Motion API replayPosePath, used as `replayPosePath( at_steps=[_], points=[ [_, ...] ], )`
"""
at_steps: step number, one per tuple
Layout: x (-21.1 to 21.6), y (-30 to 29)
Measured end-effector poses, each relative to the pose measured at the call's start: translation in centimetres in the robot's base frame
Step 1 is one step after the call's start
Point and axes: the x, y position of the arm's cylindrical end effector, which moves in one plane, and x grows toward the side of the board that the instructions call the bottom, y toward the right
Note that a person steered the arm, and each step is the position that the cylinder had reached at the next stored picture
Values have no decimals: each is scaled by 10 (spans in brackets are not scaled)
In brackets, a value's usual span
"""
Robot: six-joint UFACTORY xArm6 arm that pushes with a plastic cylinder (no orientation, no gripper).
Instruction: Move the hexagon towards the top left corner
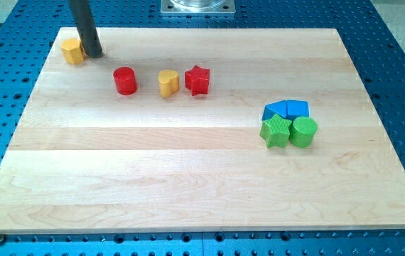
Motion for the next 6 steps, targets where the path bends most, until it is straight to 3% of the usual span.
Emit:
replayPosePath(
  at_steps=[1, 2, 3, 6],
  points=[
    [46, 7],
    [51, -86],
    [22, -63],
    [67, -61]
  ],
)
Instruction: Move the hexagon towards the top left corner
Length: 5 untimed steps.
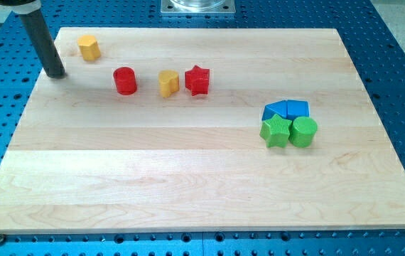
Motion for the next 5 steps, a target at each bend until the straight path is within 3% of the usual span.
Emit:
replayPosePath(
  at_steps=[2, 5],
  points=[
    [-28, 71],
    [-65, 61]
  ],
)
